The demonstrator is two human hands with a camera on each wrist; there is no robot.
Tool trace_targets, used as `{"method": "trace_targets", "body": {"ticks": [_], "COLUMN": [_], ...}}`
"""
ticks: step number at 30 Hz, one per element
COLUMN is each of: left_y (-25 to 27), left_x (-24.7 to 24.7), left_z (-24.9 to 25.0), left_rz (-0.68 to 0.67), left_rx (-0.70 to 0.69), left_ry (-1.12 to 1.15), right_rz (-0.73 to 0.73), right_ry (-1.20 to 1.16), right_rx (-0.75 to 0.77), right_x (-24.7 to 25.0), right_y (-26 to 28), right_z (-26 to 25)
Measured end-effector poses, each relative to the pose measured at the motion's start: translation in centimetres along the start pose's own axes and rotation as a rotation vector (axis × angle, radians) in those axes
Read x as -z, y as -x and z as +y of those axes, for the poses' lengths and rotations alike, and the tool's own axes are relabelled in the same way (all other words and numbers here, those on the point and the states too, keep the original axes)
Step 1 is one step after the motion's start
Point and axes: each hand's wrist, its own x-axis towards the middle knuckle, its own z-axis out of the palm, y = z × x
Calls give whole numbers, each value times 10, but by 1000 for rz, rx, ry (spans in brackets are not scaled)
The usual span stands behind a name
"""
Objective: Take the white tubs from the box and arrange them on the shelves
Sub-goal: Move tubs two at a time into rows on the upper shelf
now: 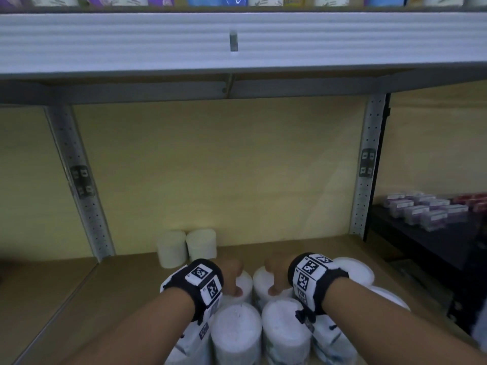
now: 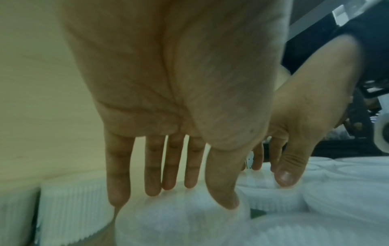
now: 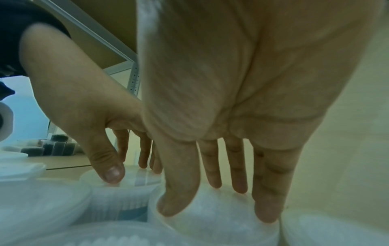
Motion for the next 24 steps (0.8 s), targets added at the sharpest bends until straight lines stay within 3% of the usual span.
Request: {"method": "trace_targets", "body": {"ticks": [12,19,20,24], "left_y": [-2,-7,-17,-26], "left_x": [21,27,17,19], "left_z": [-79,-129,-165,-179], "left_rz": [121,166,147,198], "left_rx": [157,277,333,350], "left_ry": [188,225,253,253], "right_rz": [200,256,242,262], "right_ry": [-233,-216,-214,-166], "right_rx": [93,164,190,212], "right_x": [33,60,64,80], "right_y": [-30,-66,-107,-112], "right_z": [-16,-36,-64,-78]}}
